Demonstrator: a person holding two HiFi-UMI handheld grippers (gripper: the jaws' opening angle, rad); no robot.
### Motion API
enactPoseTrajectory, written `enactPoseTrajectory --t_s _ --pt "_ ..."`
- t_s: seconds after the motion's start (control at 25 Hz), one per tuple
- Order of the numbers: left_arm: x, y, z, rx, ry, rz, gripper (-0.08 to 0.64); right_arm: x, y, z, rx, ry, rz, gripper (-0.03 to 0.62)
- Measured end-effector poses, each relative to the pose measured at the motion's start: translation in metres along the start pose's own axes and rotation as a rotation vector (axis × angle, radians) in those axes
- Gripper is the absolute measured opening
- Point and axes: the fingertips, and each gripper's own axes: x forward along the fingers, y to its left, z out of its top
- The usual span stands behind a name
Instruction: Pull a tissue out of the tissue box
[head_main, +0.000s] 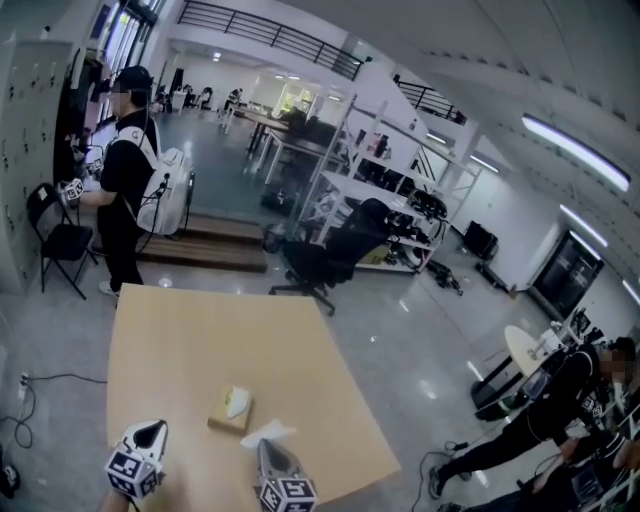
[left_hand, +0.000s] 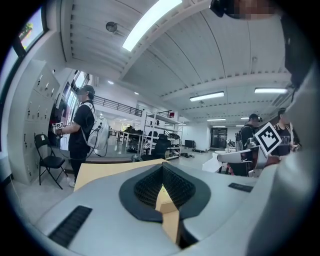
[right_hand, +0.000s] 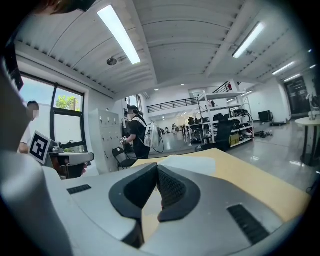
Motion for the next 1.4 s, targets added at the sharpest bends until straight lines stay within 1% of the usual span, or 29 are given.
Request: enactPoseTrajectory --t_s 0.28,0.44,0.6,0.72,0.84,1.04,1.16,1.28,1.4 --pt "-0.024 -0.008 0.005 0.022 -0.045 -0.001 0.008 -0.031 0.014 0.008 -0.017 -0.043 -0.008 0.003" --pt "-0.035 -0.013 0.006 0.053 -0.052 -0.013 0.008 -0.043 0.021 0.006 -0.017 -0.058 -0.014 0.003" --pt "-0.046 -0.019 0.019 0.083 -0.081 -0.012 0.008 -0.052 0.034 0.007 -0.035 -0.076 -0.005 0.003" --pt "-0.061 -0.028 0.025 0.103 -0.062 -0.023 0.008 -0.062 0.044 0.004 -0.039 -0.083 -0.011 0.003" --pt "-0.073 -0.027 0.017 0.111 -0.085 -0.028 0.008 -0.072 0.054 0.003 -0.034 -0.092 -0.014 0.003" --pt "-0.094 -0.033 0.011 0.098 -0.085 -0.036 0.008 -0.091 0.064 -0.005 -0.03 -0.092 -0.013 0.003" --pt "-0.104 -0.041 0.014 0.094 -0.079 -0.051 0.008 -0.1 0.069 -0.012 -0.035 -0.088 -0.015 0.003" --pt "-0.112 -0.036 0.007 0.116 -0.087 -0.04 0.008 -0.104 0.075 -0.016 -0.039 -0.093 -0.018 0.002" --pt "-0.121 -0.039 0.01 0.114 -0.091 -0.045 0.008 -0.11 0.082 -0.018 -0.039 -0.094 -0.019 0.002"
